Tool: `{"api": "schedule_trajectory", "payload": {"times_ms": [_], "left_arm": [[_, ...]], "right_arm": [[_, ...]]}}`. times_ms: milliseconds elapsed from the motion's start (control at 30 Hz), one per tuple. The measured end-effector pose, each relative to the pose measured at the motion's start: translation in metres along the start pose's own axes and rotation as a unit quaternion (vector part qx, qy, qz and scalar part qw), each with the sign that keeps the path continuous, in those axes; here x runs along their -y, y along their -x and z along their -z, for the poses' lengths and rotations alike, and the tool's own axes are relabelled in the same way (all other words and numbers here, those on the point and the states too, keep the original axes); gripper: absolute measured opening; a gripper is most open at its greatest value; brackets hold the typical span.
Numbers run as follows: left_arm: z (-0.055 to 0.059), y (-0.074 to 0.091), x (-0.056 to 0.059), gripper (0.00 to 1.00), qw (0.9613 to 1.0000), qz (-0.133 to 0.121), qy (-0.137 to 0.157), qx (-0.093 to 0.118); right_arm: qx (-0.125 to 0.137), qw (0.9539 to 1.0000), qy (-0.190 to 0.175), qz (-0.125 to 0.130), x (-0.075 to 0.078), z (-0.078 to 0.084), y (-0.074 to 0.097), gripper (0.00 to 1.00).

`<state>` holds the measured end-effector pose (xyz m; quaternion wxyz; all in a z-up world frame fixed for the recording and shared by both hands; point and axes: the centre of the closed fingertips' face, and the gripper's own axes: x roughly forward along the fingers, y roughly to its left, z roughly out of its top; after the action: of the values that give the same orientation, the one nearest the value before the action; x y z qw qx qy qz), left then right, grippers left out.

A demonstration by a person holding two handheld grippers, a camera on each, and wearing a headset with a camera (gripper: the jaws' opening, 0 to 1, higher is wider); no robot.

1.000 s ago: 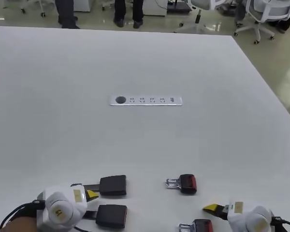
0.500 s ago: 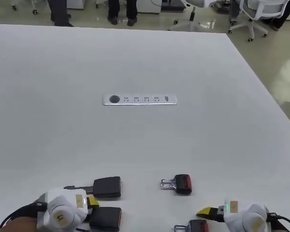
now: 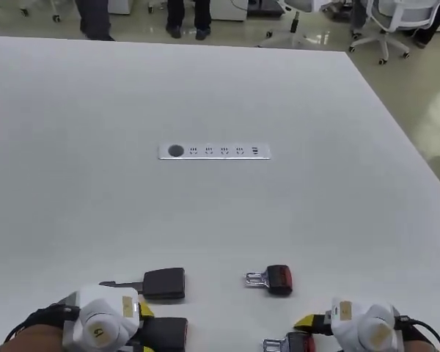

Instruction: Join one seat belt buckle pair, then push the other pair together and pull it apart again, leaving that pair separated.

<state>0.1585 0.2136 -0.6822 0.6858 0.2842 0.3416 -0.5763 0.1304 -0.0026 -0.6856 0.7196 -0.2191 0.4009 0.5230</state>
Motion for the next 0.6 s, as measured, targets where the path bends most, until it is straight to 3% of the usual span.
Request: {"api": "schedule_trajectory", "payload": {"times_ms": [333,600], "left_arm": [[0.0016,-0.002,0.0022,0.34,0.9997,0.009,-0.018,-0.014],[0.0037,-0.0047,0.0018,0.33,0.9996,0.009,-0.02,-0.017]], "right_arm": [[-0.031,0.999,0.03,-0.013,0.0013,0.0005,-0.0024,0.35],[-0.034,0.9987,0.036,-0.012,0.0039,-0.0008,-0.008,0.35]]}}
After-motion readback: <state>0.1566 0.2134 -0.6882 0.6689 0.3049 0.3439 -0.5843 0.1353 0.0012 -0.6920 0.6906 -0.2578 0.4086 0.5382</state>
